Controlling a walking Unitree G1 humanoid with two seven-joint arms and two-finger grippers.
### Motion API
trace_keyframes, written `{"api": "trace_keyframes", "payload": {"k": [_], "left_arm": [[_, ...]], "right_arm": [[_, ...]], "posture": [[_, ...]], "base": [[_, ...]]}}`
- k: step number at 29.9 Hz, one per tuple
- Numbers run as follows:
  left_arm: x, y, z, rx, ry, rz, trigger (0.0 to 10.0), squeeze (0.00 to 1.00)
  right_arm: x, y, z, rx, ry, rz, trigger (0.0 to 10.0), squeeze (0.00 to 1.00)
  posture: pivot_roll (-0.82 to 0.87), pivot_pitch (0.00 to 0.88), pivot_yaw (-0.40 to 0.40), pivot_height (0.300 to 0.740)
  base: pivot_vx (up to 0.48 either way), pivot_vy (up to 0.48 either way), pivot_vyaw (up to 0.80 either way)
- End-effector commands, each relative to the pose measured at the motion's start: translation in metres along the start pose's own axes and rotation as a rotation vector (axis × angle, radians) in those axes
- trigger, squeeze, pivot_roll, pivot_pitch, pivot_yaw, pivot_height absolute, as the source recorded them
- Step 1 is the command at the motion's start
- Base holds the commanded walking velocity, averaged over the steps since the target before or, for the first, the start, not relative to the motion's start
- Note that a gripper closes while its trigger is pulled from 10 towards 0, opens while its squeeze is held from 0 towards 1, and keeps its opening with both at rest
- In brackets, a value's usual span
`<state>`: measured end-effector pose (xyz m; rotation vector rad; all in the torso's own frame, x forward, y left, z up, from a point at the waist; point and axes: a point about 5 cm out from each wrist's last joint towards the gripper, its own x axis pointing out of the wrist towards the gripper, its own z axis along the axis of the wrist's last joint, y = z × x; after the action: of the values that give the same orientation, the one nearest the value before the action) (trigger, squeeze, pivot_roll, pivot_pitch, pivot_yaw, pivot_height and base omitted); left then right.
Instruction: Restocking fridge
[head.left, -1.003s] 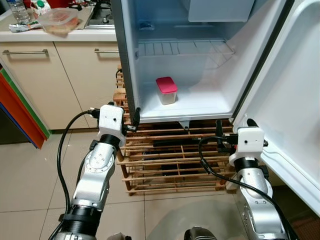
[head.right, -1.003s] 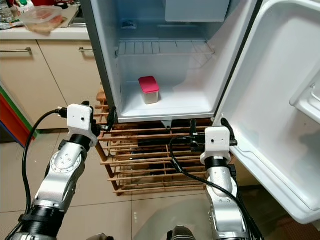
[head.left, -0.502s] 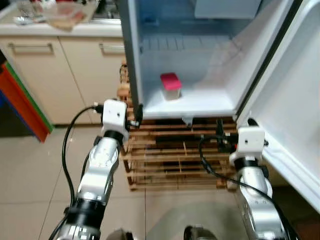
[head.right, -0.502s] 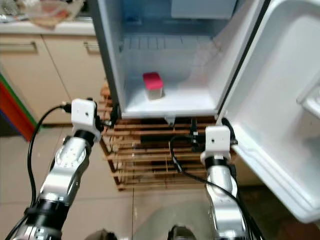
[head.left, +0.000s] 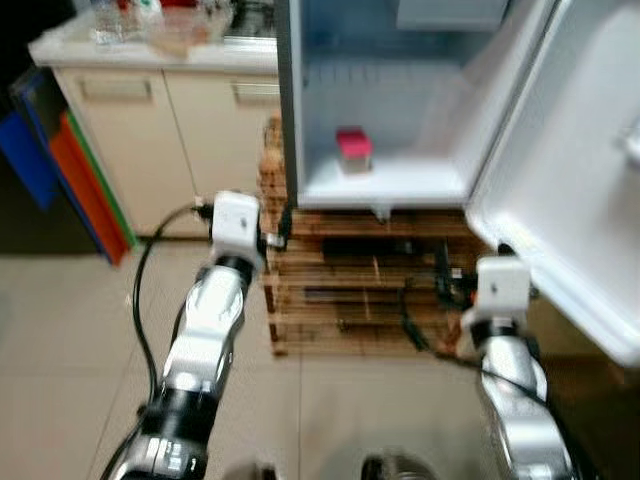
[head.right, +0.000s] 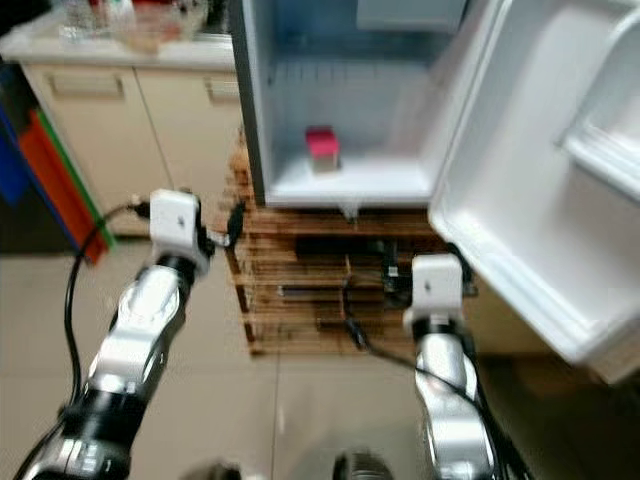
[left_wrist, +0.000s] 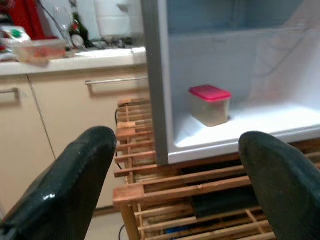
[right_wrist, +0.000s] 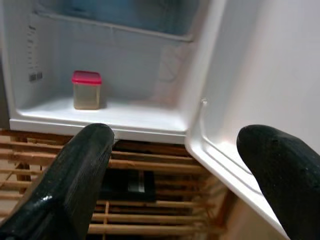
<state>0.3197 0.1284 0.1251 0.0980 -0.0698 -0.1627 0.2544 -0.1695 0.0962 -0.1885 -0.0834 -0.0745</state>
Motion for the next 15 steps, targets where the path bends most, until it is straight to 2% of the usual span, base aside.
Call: {"api": "trace_keyframes", "payload": {"k": [1, 10, 13, 15], "left_arm": [[0.002, -0.007, 0.000, -0.011, -0.004, -0.019, 10.0, 0.00], [0.000, -0.015, 0.001, -0.042, -0.027, -0.061, 10.0, 0.00], [-0.004, -0.015, 0.007, -0.034, -0.073, -0.104, 10.0, 0.00], [-0.004, -0.015, 0.008, -0.057, -0.086, -0.123, 10.0, 0.00]], "right_arm": [[0.003, -0.006, 0.004, -0.015, -0.017, -0.007, 10.0, 0.00], [0.003, -0.010, 0.003, -0.015, -0.004, -0.009, 10.0, 0.00], [0.007, -0.004, 0.006, -0.007, -0.011, 0.017, 10.0, 0.00], [0.008, 0.001, 0.005, -0.005, -0.008, 0.039, 10.0, 0.00]], "posture": [[-0.17, 0.000, -0.002, 0.727], [-0.17, 0.000, -0.023, 0.727], [-0.15, 0.000, -0.030, 0.727], [-0.15, 0.000, -0.027, 0.727]], "base": [[0.000, 0.000, 0.00], [0.000, 0.000, 0.00], [0.000, 0.000, 0.00], [0.000, -0.399, 0.00]]}}
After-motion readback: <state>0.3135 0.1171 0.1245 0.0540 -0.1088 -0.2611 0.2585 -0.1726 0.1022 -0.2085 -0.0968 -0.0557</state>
